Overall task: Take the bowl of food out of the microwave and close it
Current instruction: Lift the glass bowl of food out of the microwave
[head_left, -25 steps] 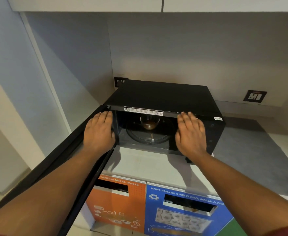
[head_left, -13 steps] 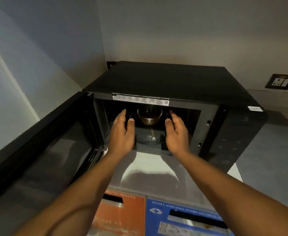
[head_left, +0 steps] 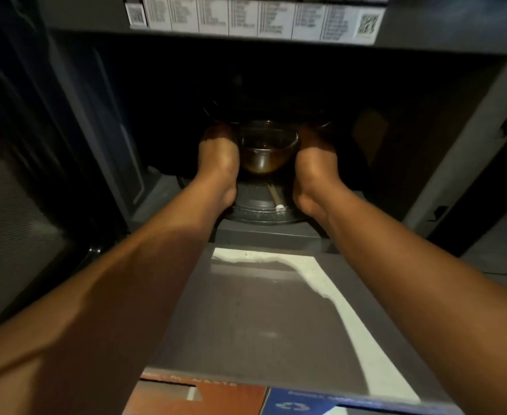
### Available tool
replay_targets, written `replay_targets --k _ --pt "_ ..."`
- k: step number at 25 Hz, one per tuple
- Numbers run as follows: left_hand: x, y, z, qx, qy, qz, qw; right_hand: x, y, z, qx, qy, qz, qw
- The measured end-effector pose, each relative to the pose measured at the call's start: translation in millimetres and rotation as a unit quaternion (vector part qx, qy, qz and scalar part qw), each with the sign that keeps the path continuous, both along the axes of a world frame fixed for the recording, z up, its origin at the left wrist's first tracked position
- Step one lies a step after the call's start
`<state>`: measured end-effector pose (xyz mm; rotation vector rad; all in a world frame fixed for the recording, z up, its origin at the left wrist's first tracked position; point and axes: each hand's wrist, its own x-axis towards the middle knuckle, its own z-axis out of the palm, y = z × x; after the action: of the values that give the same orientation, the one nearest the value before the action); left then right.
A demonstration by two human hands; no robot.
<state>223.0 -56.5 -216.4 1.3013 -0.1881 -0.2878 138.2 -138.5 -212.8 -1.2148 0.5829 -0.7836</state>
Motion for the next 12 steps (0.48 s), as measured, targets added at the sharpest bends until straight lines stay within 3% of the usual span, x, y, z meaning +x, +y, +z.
replay_targets --k 12 --pt "-24.9 5.5 16.4 -0.083 0.042 0.009 0.996 -13.3 8.3 13.0 0.026 -0.026 0.013 0.999"
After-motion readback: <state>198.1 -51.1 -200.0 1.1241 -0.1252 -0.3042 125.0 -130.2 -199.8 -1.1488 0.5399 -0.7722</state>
